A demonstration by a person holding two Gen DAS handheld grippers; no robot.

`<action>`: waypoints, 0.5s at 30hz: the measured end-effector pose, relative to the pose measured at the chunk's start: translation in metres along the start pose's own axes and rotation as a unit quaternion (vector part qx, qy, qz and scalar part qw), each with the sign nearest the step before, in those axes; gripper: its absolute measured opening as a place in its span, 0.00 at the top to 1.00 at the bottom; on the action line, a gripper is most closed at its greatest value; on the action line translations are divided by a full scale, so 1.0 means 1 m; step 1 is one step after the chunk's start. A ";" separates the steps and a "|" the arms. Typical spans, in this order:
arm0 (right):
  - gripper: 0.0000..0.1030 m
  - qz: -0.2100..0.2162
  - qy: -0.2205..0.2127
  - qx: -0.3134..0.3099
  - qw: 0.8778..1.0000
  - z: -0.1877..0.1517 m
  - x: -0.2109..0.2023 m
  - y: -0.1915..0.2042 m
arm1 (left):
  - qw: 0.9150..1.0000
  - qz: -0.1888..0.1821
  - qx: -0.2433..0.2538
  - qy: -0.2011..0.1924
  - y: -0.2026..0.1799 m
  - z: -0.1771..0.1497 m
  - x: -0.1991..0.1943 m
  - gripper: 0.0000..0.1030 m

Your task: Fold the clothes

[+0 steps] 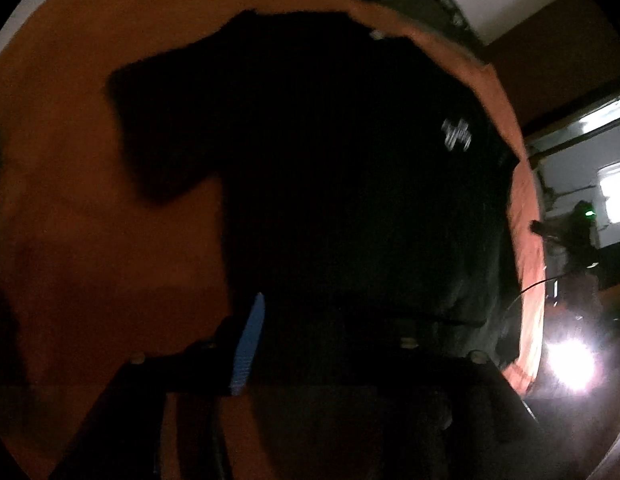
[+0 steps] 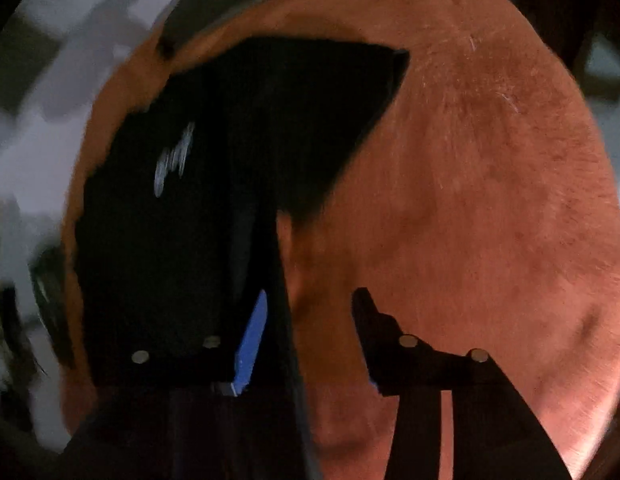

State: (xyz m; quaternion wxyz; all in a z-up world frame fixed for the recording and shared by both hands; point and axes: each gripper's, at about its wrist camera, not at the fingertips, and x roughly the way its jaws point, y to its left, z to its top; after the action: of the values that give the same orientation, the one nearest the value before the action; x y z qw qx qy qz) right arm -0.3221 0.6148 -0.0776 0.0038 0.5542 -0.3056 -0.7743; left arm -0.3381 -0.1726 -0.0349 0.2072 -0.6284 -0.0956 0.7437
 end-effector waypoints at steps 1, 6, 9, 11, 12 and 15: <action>0.58 0.014 -0.010 0.028 0.999 -0.001 -0.001 -0.019 | 1.000 -0.011 -0.003 -0.005 -0.010 0.010 0.012 0.50; 0.58 0.016 -0.076 0.115 0.990 0.086 0.006 -0.043 | 0.996 -0.075 -0.039 -0.012 -0.043 0.045 0.051 0.50; 0.58 -0.008 -0.070 0.109 0.992 0.123 0.012 -0.045 | 0.995 -0.091 -0.036 -0.028 -0.049 0.055 0.052 0.50; 0.58 -0.019 -0.066 0.091 0.993 0.135 0.023 -0.034 | 0.994 -0.093 -0.038 -0.036 -0.041 0.059 0.044 0.50; 0.58 -0.024 -0.065 0.082 0.994 0.140 0.029 -0.028 | 0.994 -0.094 -0.040 -0.040 -0.036 0.061 0.040 0.50; 0.80 -0.036 -0.087 0.057 0.994 0.142 0.020 -0.018 | 0.993 -0.093 -0.052 -0.041 -0.025 0.059 0.038 0.50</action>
State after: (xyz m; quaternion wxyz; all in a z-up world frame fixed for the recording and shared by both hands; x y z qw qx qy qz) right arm -0.4463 0.6894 -0.0751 -0.0821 0.4950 -0.3282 -0.8003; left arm -0.3957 -0.1269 -0.0473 0.2380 -0.5958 -0.2005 0.7404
